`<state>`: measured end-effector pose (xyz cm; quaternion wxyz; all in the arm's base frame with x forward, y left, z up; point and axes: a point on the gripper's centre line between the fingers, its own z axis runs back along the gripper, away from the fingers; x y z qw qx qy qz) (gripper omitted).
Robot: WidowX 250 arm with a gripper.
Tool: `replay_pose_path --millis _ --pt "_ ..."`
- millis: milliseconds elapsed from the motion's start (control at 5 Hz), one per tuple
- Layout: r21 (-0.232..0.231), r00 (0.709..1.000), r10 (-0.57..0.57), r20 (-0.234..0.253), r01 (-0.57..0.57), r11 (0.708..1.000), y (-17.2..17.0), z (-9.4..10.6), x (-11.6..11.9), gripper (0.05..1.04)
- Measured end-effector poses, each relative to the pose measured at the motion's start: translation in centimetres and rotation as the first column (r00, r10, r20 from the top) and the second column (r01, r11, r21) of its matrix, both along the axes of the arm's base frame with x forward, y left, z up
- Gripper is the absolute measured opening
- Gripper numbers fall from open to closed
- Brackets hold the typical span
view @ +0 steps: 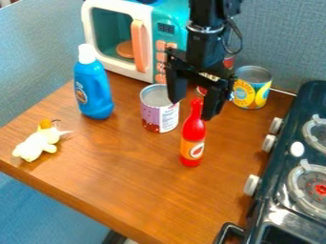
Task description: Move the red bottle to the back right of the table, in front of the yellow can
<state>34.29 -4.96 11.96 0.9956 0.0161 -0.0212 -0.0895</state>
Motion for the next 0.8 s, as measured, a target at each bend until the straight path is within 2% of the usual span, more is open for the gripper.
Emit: replay_pose_path --millis 200,400,600,800 --pt "0.024 0.999 0.006 -0.047 -0.005 1.000 0.24 -1.74 0.13 1.001" --pt "0.024 0.999 0.006 -0.045 -0.005 1.000 0.16 -1.90 0.62 0.972" --pt "0.024 0.999 0.008 -0.045 -0.007 1.000 0.13 -2.02 0.78 0.834" --pt "0.014 0.999 0.007 -0.044 -0.007 1.000 -0.02 -2.08 0.83 0.539"
